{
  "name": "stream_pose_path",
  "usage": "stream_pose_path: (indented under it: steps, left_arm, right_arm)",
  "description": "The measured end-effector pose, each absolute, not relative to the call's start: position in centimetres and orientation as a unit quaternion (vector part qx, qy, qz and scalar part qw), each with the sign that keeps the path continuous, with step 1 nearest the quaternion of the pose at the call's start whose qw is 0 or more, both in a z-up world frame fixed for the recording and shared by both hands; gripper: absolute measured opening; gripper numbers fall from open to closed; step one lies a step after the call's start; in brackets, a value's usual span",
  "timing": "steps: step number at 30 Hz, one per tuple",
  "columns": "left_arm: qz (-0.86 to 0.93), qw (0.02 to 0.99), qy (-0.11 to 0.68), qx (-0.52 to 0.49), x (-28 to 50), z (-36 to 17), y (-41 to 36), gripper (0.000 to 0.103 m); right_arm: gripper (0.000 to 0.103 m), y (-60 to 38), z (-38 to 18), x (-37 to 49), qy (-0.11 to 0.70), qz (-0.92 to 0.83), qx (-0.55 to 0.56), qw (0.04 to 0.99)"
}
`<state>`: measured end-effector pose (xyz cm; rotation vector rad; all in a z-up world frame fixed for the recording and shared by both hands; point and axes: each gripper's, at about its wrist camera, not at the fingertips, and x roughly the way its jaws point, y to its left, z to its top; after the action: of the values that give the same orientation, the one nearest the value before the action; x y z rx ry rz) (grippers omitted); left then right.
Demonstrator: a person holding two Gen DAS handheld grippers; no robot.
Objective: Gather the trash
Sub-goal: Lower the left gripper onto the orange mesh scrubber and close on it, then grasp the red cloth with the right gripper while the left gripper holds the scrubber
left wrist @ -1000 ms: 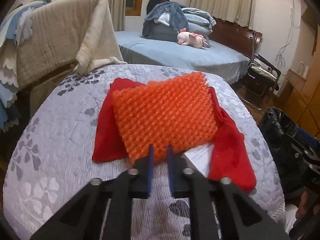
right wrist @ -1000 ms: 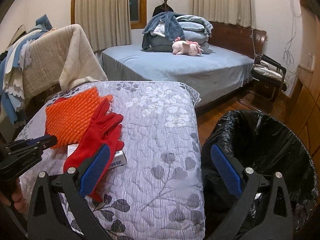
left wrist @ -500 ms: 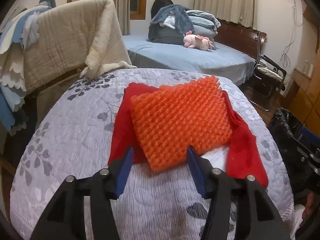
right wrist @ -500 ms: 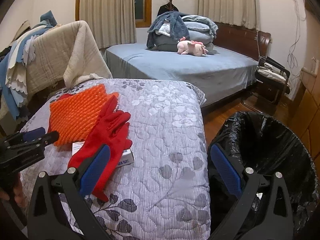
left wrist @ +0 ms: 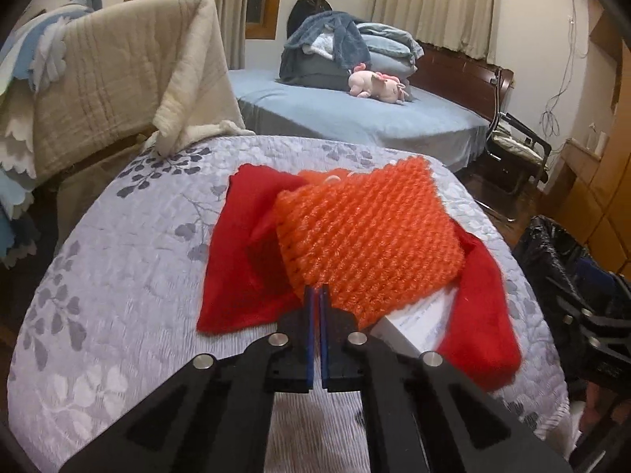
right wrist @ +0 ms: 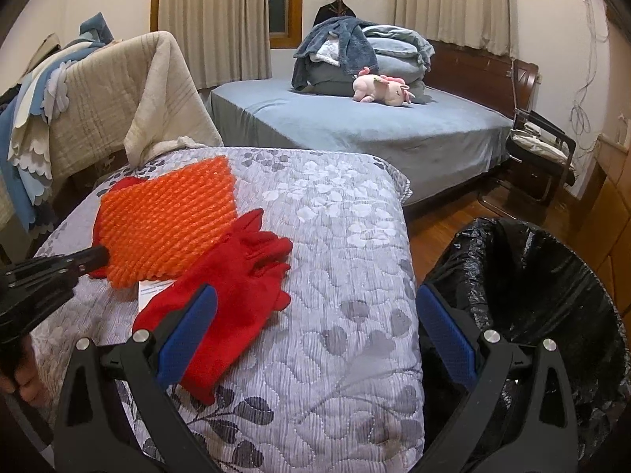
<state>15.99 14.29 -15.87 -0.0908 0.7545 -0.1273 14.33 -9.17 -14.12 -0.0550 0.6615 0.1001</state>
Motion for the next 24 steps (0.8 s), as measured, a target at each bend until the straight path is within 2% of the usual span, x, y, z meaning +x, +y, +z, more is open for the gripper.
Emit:
stream_pose_path:
  steps: [15, 16, 17, 19, 21, 23, 24]
  left_arm:
    - [-0.058, 0.911, 0.406, -0.048, 12.6, -17.3, 15.5, 0.002]
    - [-0.056, 0.91, 0.408, -0.05, 12.7, -17.3, 15.7, 0.002]
    - [-0.053, 0.91, 0.408, -0.049, 12.8, -17.3, 15.8, 0.003]
    - [-0.05, 0.913, 0.402, -0.045, 12.8, -17.1, 15.8, 0.006]
    - [-0.05, 0.916, 0.396, -0.036, 12.9, -16.8, 15.6, 0.011]
    - [-0.05, 0.919, 0.39, -0.029, 12.8, -16.6, 15.3, 0.017]
    - [-0.05, 0.921, 0.386, -0.025, 12.8, -16.5, 15.1, 0.022]
  right_arm:
    - [0.097, -4.6, -16.5, 13.9, 0.359, 0.113, -0.037, 0.926]
    - [0.089, -4.3, -16.9, 14.0, 0.366, 0.12, -0.04, 0.922]
    - [0.073, -4.1, -17.2, 14.1, 0.372, 0.128, -0.041, 0.918]
    - [0.065, -4.4, -17.3, 14.0, 0.378, 0.147, -0.021, 0.914]
    - [0.052, -4.6, -17.2, 14.1, 0.379, 0.153, -0.017, 0.912]
    - [0.03, -5.0, -17.0, 14.1, 0.379, 0.154, -0.019, 0.912]
    - [0.024, -5.2, -17.0, 14.1, 0.381, 0.151, -0.021, 0.912]
